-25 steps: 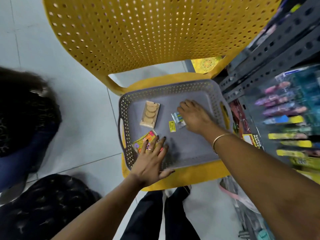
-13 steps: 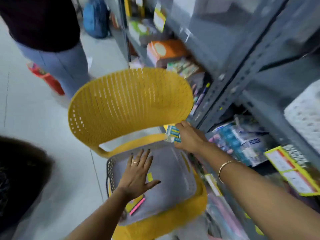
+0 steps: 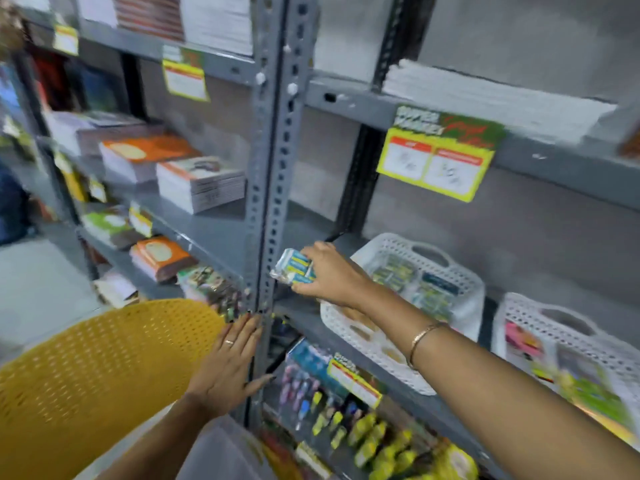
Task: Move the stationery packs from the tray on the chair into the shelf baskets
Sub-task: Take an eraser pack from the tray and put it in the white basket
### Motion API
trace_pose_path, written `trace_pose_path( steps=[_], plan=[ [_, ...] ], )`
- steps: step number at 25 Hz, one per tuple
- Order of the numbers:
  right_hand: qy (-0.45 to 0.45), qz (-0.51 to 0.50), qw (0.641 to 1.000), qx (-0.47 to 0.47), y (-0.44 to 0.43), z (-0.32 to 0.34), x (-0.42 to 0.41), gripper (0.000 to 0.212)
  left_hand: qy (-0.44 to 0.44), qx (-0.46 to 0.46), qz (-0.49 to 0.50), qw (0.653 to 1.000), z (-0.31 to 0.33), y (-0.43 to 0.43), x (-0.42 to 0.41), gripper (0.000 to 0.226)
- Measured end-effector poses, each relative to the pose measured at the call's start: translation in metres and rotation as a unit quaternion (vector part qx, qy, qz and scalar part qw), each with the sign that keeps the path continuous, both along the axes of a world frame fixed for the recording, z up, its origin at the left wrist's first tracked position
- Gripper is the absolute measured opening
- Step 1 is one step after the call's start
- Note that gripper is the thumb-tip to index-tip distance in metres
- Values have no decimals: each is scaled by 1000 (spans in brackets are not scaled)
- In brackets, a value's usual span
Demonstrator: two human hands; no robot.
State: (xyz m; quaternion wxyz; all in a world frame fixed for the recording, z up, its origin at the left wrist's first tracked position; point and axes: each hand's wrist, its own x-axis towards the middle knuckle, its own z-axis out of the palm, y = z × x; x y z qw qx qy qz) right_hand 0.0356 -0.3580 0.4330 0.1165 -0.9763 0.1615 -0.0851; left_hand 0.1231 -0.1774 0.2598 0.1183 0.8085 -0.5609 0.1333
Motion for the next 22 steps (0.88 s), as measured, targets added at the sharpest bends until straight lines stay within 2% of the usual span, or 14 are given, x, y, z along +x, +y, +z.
trace_pose_path(
  steps=[4,8,12,14,17,22],
  plan=[
    [39,-107,994,-3,-65,4,-49,49,3,-4,-49,999,12,-54,-3,84],
    [59,-181,981,35,-112,-9,-99,29,1,29,-50,998,1,-85,2,89],
    [92,-235,966,54,-151,-25,-135,47,-3,43,-49,998,-7,-104,11,91],
    [113,-262,957,52,-169,-35,-142,48,-7,48,-54,997,-6,-112,16,92],
    [160,-272,948,49,-187,-46,-138,35,0,58,-58,997,-8,-114,18,93],
    [215,-253,942,55,-200,-66,-129,34,5,69,-55,996,-8,-115,18,91]
  ],
)
